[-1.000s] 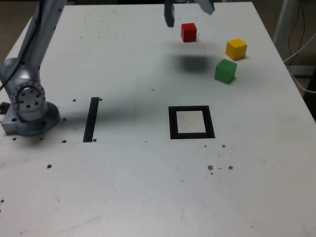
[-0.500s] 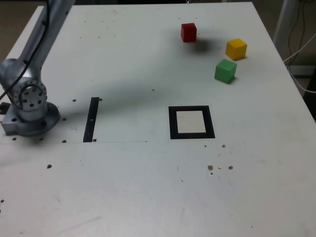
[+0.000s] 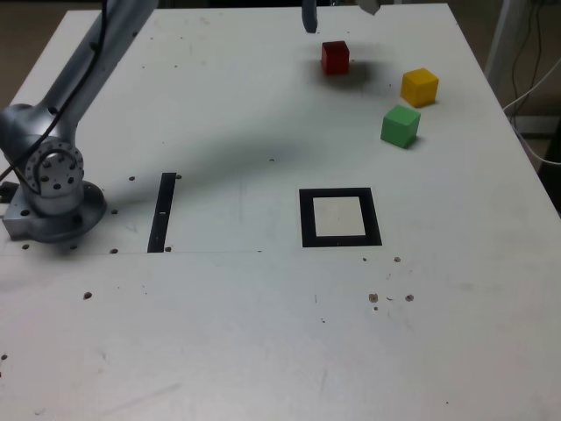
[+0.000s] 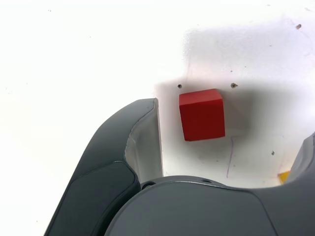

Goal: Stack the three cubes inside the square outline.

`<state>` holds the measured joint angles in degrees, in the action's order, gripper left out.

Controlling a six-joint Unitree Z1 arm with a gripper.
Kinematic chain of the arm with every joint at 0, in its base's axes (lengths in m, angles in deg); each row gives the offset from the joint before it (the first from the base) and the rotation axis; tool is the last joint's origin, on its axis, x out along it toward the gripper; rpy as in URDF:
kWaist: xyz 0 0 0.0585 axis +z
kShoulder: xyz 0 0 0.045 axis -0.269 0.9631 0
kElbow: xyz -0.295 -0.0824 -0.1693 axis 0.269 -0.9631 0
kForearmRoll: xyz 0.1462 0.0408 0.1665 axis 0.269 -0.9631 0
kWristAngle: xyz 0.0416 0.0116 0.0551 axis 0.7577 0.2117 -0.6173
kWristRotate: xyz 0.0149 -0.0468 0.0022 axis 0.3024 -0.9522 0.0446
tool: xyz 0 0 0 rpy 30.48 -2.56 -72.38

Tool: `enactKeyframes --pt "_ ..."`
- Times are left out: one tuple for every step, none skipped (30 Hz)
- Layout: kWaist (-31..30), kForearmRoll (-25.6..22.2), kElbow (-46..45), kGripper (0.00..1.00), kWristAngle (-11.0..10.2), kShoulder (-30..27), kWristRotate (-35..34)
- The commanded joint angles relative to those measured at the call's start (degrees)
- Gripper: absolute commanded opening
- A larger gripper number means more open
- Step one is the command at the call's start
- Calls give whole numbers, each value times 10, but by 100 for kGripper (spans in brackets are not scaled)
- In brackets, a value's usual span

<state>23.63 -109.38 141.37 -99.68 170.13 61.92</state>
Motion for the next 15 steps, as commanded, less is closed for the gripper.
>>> enactKeyframes --pt "1 -1 1 96 -1 8 3" --pt "1 -1 1 95 -1 10 3" --pt "1 -1 1 95 -1 11 4" --pt "1 -1 0 94 -1 12 4" --pt "1 -2 -1 94 -1 12 4" --pt "1 -3 -3 94 0 12 4" --pt "1 -4 -5 93 0 12 4" --pt "1 -6 -9 93 0 13 4" --pt "1 -7 -13 92 1 13 4" --pt "1 -7 -18 92 2 14 4" --pt "1 -8 -23 91 2 14 4" --pt "1 -8 -30 91 4 16 4" --pt "1 -7 -35 91 4 17 3" --pt "1 -7 -38 91 5 18 3" --pt "1 -7 -42 91 6 19 3"
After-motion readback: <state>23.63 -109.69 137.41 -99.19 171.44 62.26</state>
